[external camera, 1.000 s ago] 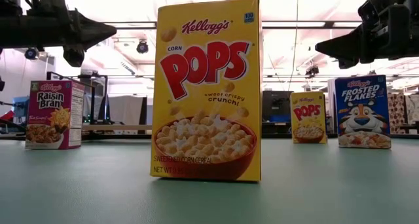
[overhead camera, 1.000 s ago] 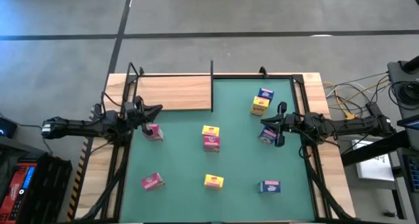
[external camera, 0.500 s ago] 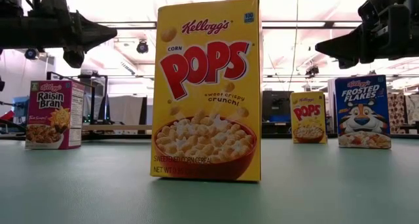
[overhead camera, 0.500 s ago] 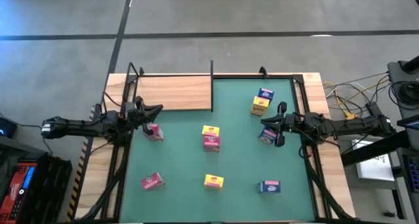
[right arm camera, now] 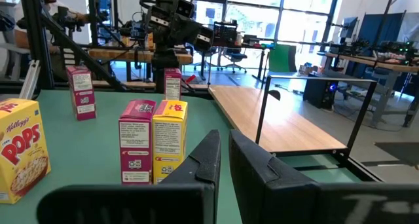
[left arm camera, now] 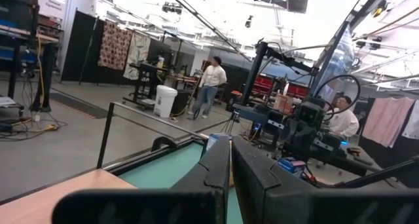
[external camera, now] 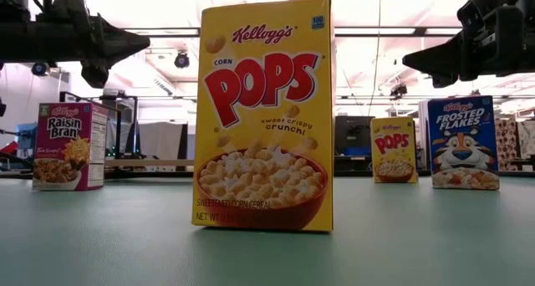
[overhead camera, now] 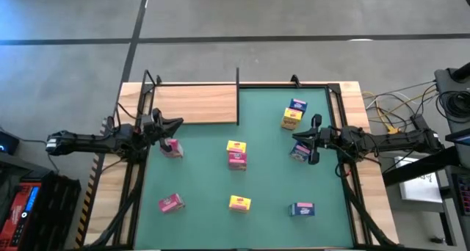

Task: Stack cereal on shelf
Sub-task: Put the top pink cereal box on the shelf

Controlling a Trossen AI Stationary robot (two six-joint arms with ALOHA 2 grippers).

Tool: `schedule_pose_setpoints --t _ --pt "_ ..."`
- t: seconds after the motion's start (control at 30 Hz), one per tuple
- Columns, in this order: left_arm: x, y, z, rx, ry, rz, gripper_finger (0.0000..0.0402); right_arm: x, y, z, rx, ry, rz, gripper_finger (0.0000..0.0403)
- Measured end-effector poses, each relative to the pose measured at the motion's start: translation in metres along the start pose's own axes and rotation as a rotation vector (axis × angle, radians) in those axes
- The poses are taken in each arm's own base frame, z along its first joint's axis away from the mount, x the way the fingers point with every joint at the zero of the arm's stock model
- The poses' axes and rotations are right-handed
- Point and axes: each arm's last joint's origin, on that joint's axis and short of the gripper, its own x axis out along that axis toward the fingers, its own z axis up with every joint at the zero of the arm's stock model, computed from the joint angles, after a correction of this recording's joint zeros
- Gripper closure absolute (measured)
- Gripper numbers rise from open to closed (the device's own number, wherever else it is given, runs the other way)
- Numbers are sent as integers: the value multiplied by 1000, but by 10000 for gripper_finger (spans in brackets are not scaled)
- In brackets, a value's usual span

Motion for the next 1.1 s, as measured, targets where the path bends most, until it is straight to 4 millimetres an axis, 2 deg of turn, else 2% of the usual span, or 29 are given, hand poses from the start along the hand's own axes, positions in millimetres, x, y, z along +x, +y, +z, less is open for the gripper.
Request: schedule_pose_setpoints --t 0.37,0.53,0.6,0.9,1.1 --pt "0 -1 0 -17 7 -35 401 0 0 0 0 1 0 380" --pt "1 -1 -5 6 49 -44 382 0 0 0 0 1 0 380" --pt "3 -2 -4 26 95 -37 369 0 0 0 0 1 0 380" --pt "17 -15 24 115 400 -13 308 0 0 0 0 1 0 380" --pt "19 -22 44 137 615 -46 288 0 0 0 0 1 0 380"
